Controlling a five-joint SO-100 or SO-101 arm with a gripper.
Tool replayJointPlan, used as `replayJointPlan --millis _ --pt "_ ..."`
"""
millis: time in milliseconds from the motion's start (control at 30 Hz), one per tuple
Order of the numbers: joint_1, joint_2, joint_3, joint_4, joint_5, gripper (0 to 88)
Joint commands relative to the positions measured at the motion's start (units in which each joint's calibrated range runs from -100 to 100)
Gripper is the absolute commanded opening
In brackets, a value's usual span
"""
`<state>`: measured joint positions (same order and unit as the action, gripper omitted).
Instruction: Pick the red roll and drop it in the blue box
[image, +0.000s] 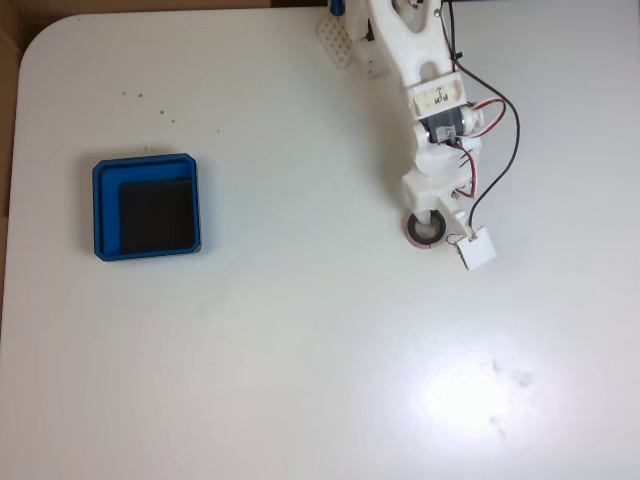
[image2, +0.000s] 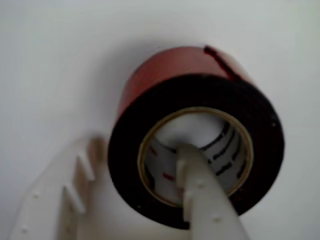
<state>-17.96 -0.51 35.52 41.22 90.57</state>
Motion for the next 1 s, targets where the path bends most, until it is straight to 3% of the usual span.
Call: replayJointPlan --millis 0,633,833,967 --pt "0.3 0.1 -3.4 -0.9 0.1 14.2" --pt "-0.1 0.1 -3.0 -0.4 0.3 13.4" --pt "-0.1 0.0 -3.2 -0.4 0.2 1.3" --pt "0.2 0.0 -3.1 -0.4 0.0 0.3"
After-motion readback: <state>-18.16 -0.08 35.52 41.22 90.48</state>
